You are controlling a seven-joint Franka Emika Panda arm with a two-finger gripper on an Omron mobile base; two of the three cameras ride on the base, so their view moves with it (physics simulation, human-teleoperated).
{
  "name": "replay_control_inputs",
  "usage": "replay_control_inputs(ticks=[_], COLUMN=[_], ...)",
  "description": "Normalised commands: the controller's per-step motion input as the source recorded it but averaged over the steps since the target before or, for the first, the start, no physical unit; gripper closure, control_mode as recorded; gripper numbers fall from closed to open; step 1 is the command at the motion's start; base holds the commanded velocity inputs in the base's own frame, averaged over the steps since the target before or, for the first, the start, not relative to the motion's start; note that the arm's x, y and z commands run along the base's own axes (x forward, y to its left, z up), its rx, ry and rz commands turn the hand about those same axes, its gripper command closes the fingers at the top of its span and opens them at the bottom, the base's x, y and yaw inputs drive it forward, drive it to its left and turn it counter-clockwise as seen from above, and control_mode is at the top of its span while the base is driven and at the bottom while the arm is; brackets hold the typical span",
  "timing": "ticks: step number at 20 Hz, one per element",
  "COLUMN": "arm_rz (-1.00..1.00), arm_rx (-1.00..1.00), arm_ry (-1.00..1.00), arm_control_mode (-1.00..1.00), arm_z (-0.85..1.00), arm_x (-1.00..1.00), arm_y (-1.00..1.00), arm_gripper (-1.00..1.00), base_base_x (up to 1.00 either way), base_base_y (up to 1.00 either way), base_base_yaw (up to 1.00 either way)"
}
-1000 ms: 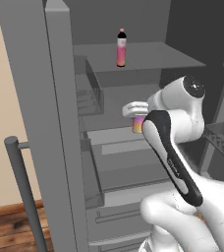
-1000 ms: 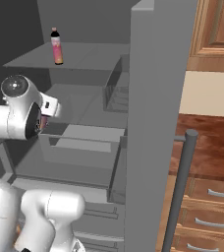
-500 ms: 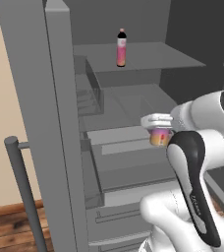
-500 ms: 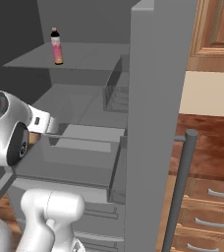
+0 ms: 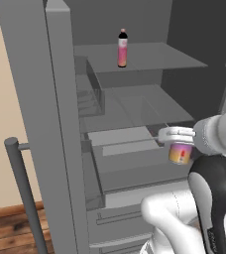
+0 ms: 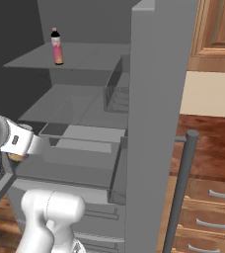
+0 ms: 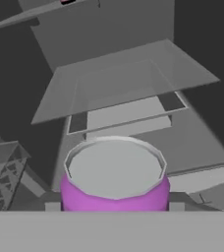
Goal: Open the fridge, grab two sodas, and place both sodas inside the bowl with ice on the dining counter.
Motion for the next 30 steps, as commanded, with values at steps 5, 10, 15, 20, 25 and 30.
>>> replay_control_inputs(ticks=[5,10,15,20,25,30], arm_rz=[-0.1,0.0,0.0,0.0,0.0,0.0], arm_rx=[0.02,0.0,0.0,0.0,0.0,0.0], arm_ry=[0.0,0.0,0.0,0.0,0.0,0.0], arm_control_mode=[1.0,1.0,1.0,1.0,1.0,1.0], arm_z=[0.0,0.0,0.0,0.0,0.0,0.0], arm_x=[-0.45,0.0,0.0,0.0,0.0,0.0], arm_y=[-0.12,0.0,0.0,0.0,0.0,0.0], arm_gripper=[1.0,1.0,1.0,1.0,1.0,1.0], base_base_x=[-0.09,-0.66,-0.72,-0.61,-0.44,-0.17], base_base_y=[-0.02,-0.02,0.05,0.29,0.45,0.6], base_base_yaw=[-0.02,-0.17,-0.32,-0.46,-0.52,-0.47])
